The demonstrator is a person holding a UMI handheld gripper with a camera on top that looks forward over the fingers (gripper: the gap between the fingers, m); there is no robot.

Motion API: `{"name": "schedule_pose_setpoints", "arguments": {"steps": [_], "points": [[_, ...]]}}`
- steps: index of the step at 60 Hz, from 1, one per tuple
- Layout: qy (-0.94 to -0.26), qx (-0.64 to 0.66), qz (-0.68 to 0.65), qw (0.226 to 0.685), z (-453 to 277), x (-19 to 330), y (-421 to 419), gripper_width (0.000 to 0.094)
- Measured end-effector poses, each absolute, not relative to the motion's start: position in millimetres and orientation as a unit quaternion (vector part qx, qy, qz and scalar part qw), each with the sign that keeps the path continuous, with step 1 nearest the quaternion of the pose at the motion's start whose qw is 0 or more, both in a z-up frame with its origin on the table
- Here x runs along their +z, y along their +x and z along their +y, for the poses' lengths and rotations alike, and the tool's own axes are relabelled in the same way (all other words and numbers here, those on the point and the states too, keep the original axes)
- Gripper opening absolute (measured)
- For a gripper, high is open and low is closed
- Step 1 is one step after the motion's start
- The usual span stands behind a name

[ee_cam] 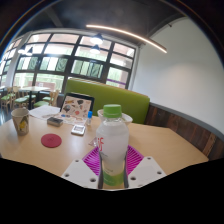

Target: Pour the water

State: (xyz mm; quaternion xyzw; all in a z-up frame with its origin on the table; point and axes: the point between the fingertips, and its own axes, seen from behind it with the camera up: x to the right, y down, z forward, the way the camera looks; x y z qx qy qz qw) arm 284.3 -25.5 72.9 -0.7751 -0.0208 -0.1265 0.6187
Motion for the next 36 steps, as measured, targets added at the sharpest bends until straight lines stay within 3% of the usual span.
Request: {"name": "schedule_pose_setpoints", "arguments": {"steps": [7,19,29,36], "points": [[-0.762,-0.198,-0.087,0.610,-20.5,113.1,259.4,0.0279],[-0.630,-0.432,-0.309,0.566,18.1,195.8,143.9,0.0278],[-0.456,-0.609,-0.474,0.444,44.6,221.1,47.6,0.0279],[-0.299,-0.696,-0.556,0.342,65.9,207.1,7.1,0.0279]]}}
